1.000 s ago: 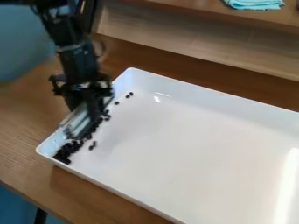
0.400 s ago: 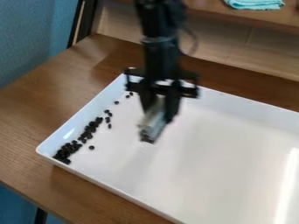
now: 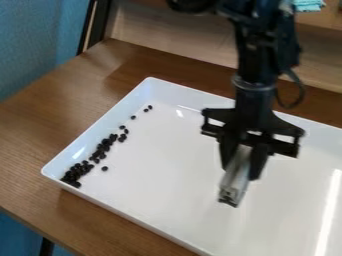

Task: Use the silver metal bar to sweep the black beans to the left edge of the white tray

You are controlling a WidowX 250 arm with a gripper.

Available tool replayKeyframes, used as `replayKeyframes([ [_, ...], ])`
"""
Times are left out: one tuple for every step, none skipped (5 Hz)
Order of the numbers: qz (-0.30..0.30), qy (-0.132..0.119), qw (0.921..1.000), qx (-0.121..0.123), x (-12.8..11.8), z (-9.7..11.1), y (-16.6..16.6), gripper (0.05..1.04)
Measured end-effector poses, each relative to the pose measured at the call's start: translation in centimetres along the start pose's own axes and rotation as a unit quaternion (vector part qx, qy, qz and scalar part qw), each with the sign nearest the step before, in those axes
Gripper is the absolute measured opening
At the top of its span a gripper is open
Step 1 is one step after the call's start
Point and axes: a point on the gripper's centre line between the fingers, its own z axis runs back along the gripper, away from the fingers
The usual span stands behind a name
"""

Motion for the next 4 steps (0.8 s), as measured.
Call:
replayKeyframes([
  [-0.012,-0.010,0.9998,0.016,-0.1,-2.2,-2.5,0.394],
  [-0.012,-0.022,0.9994,0.025,0.3,-4.2,-3.5,0.464],
  [-0.018,-0.031,0.9992,0.018,1.3,-5.3,-4.0,0.746],
  [-0.018,-0.021,0.9996,0.003,1.9,-4.7,-3.6,0.997],
])
